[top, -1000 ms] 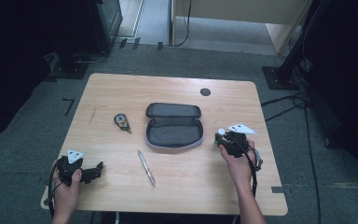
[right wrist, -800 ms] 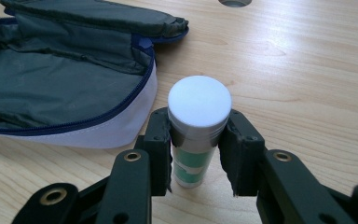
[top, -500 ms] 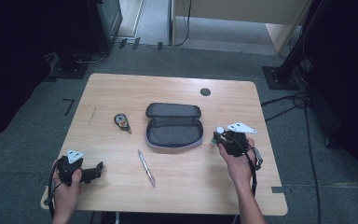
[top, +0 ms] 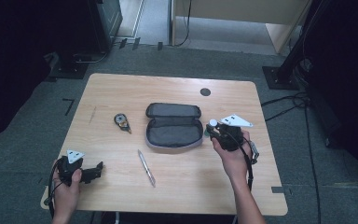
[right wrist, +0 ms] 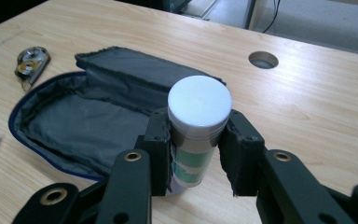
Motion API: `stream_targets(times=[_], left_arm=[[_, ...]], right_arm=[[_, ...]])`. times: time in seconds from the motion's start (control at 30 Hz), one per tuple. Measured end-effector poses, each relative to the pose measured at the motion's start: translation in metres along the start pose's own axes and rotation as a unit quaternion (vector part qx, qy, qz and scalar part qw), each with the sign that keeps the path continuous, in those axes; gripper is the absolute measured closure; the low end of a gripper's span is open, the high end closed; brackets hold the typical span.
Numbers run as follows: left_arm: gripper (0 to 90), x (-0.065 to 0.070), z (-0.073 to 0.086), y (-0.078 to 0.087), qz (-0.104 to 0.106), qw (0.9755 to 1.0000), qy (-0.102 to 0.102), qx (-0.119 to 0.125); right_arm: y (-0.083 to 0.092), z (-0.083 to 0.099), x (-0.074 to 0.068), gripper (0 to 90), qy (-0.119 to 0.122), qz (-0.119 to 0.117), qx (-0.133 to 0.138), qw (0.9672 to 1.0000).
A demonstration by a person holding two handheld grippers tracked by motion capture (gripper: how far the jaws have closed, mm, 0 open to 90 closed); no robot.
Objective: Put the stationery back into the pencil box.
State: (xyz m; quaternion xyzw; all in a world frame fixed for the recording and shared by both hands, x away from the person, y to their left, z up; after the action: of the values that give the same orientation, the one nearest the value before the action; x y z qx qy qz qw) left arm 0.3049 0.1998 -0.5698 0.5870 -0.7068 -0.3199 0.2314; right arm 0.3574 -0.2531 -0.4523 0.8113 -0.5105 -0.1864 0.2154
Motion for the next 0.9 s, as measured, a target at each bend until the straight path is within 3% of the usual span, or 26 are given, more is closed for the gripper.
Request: stream_targets(times=[0.47,0.9], left_arm=[[1.0,0.0,0.0,0.0,0.0,1.0,-0.001,0.0],[1.1,0.0,0.0,0.0,0.0,1.0,-0.001,0.0]], right_arm=[[-0.012,-0.023,-0.019,65.9,0.01,-0.018,0.012,0.9997],[-0.047,-0.006,-0.026,65.8,0.018,-0.022,-0.017,0.9995]])
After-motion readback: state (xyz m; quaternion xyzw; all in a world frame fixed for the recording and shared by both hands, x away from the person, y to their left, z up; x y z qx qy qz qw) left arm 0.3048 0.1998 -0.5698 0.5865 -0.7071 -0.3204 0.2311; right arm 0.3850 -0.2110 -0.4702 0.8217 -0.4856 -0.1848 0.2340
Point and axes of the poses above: each handheld gripper's, and its own axes: y roughly backward along the jaws, z roughly out of its underside, x roughly to its right, the point moved 7 cm from there along -y, roughly forward along the jaws, and after that the axes turned 3 degrees about -z, right-handed, at the moved point
